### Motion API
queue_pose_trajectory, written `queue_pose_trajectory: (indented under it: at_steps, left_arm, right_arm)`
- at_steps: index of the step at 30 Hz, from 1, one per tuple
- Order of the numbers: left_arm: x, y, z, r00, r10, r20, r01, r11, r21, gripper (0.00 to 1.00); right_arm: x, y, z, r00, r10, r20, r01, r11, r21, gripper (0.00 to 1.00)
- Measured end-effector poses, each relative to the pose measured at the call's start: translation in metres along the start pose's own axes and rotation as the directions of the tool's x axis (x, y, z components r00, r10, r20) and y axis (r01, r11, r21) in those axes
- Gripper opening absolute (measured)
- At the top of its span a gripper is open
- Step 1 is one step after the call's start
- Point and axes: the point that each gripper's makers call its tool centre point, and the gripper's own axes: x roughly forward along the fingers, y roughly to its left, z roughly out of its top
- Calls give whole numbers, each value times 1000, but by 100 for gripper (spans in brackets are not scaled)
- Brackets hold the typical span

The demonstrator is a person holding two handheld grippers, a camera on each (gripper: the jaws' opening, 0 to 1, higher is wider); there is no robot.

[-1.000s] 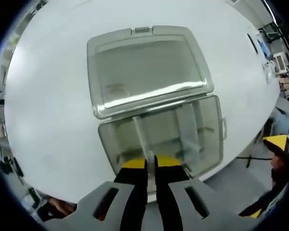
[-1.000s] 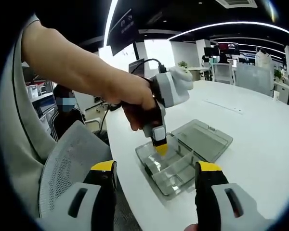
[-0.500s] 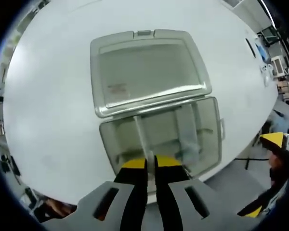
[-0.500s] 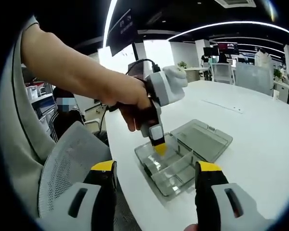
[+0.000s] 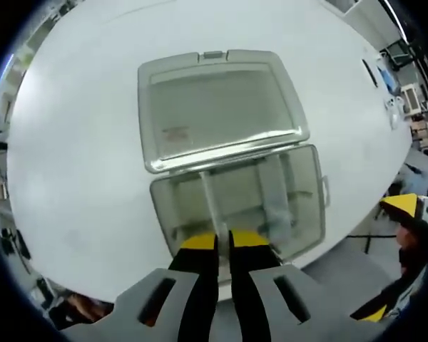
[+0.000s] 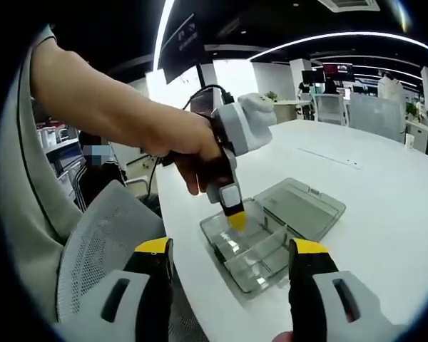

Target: Insert the divider into the dual guide fixture by aligning both edges with the guide slots and pushing it downward to the bottom, including one-sided entry, uneven engagement, binding, and posture correction.

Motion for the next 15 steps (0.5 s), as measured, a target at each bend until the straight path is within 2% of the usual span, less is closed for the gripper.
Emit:
queue_pose_trajectory:
  at_steps: [15]
  left_arm:
    - [-2, 2, 3, 1000, 2, 20, -2, 1000, -9, 2]
  right_arm:
    - [-2, 2, 1, 1000, 1, 2, -1, 1000, -4, 63]
